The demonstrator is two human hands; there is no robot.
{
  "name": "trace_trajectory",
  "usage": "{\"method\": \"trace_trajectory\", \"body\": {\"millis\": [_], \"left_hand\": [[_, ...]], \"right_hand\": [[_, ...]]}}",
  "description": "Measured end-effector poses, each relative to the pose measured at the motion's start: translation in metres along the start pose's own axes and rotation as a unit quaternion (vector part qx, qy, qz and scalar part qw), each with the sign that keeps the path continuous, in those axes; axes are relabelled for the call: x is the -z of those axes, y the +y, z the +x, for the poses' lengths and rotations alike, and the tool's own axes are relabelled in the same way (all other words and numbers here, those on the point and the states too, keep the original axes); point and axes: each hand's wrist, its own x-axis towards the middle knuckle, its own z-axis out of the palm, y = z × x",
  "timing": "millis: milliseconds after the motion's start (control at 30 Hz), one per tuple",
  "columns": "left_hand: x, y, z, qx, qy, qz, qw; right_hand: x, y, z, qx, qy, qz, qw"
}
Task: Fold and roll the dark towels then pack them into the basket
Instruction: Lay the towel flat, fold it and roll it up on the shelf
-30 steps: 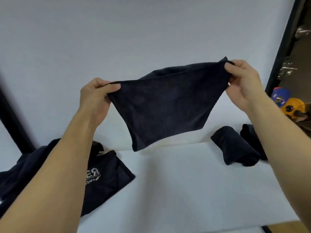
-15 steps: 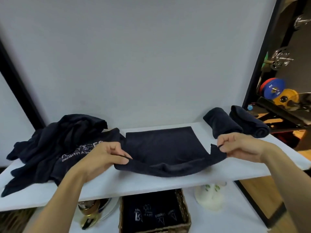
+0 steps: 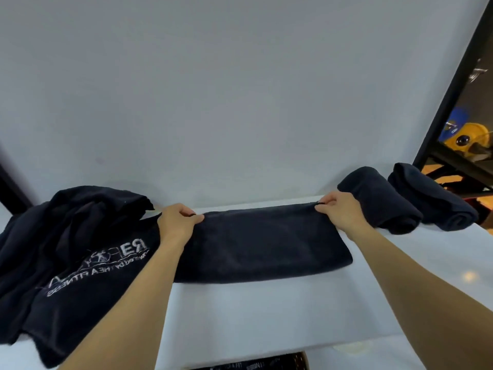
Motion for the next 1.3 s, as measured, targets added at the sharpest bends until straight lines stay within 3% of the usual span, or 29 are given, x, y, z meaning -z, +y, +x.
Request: {"method": "trace_trajectory", "body": {"millis": [67, 267, 433, 500, 667, 767, 967, 1133, 1233, 1300], "left_hand": [[-0.003, 0.000, 0.010, -0.026, -0.017, 0.028, 0.999], [0.016, 0.005, 0.014, -0.081, -0.071, 0.090, 0.990], [0.013, 0.014, 0.021, -0.072, -0.062, -0.068, 0.993], [0.002, 0.012, 0.033, -0.064, -0.038, -0.068, 0.995], [-0.029, -0.001, 0.054, -0.098, -0.087, 0.190, 0.973], [-0.035, 0.006, 0.055, -0.118, -0.138, 0.215, 0.960], [-0.021, 0.005, 0.063, -0.098, -0.225, 0.187, 0.951], [0.008, 0.022, 0.051, -0.135, -0.245, 0.141, 0.950], [0.036, 0.032, 0.028, -0.103, -0.285, 0.040, 0.952], [0.059, 0.035, 0.005, -0.078, -0.345, -0.001, 0.935]], "right_hand": [[-0.005, 0.005, 0.006, 0.001, -0.005, -0.056, 0.998], [0.004, 0.008, 0.007, 0.025, -0.031, -0.063, 0.997], [0.009, 0.000, 0.014, 0.042, 0.006, 0.000, 0.999], [0.005, -0.003, 0.019, 0.031, 0.009, -0.004, 0.999], [-0.014, -0.002, 0.033, -0.006, 0.000, -0.158, 0.987], [-0.015, -0.009, 0.038, -0.001, -0.041, -0.169, 0.985], [-0.007, -0.005, 0.040, -0.005, -0.028, -0.011, 1.000], [0.011, -0.015, 0.024, -0.015, -0.046, 0.172, 0.984], [0.032, -0.019, 0.007, -0.029, -0.099, 0.269, 0.958], [0.049, -0.023, -0.014, -0.031, -0.171, 0.283, 0.943]]}}
